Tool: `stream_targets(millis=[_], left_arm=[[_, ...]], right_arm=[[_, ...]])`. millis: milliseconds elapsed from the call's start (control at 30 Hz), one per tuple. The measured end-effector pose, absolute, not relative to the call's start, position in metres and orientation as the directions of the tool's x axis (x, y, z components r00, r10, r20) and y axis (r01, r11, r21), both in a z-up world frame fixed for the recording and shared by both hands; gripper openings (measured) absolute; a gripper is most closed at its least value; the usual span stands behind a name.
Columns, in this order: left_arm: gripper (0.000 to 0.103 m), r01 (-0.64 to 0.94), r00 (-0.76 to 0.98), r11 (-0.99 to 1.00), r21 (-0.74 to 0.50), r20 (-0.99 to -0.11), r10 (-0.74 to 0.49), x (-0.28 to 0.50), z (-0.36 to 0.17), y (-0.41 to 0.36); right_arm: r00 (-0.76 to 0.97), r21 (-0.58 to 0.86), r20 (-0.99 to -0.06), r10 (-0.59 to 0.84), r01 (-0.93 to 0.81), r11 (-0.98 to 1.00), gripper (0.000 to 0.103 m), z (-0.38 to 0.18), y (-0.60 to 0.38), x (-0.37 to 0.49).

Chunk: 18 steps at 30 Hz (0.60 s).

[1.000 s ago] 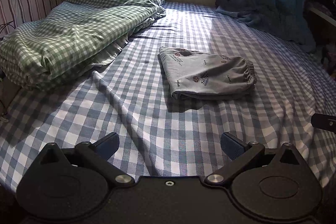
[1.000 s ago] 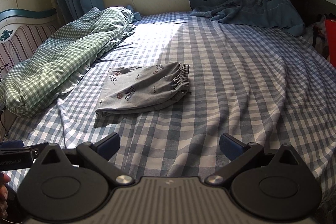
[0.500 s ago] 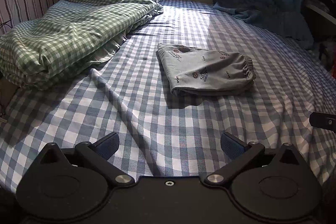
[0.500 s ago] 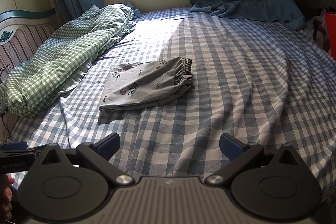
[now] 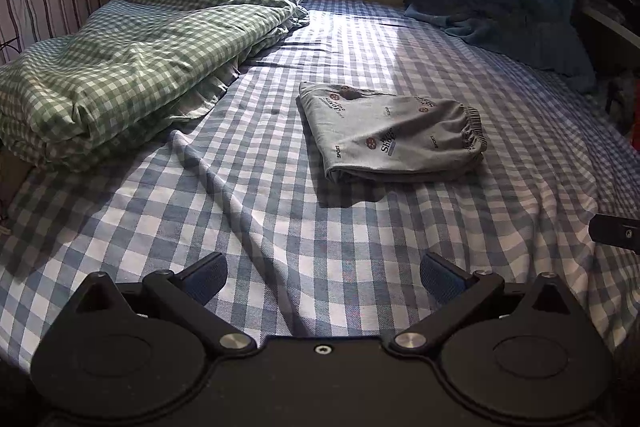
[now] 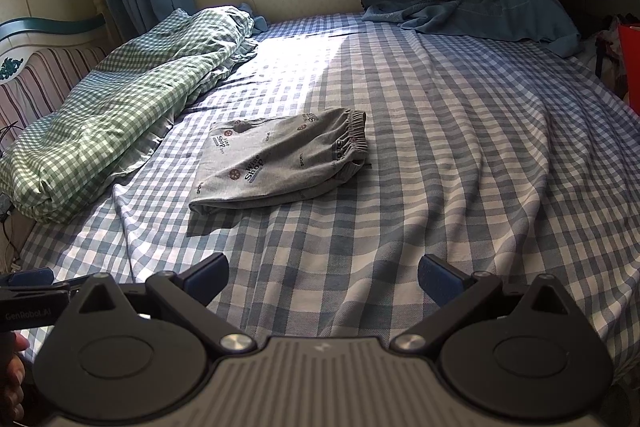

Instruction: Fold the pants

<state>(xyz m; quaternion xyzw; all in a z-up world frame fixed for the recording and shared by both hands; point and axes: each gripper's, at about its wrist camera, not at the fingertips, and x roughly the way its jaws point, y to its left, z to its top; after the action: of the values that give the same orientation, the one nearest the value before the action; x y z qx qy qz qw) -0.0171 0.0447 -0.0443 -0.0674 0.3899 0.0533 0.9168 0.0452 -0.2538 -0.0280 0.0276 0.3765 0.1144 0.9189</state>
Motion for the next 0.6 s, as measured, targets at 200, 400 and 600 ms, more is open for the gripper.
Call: stream_targets(millis=[200,400,600], left_arm=[[0.102,-0.151,0.690,0.985,-0.081,-0.723,0.046,-0.0174,-0.0446,0.0442],[0.102,-0.156,0.690,0.984,-0.082,-0.723,0.049,-0.0182,-0.0444,0.0428],[0.102,-0.155,0.690,0.984,-0.082,-0.722,0.049,-0.0179,-0.0444,0.0437]], right_arm=[[0.690,0.138,-0.686,0.231,-0.188,0.972,0.103,-0.0278,-0.2527,0.0449],[0.689,0.137,-0.686,0.232,-0.191,0.972,0.103,-0.0279,-0.2541,0.0447],[0.690,0.138,-0.686,0.233,-0.191,0.972,0.103,-0.0281,-0.2534,0.0446]])
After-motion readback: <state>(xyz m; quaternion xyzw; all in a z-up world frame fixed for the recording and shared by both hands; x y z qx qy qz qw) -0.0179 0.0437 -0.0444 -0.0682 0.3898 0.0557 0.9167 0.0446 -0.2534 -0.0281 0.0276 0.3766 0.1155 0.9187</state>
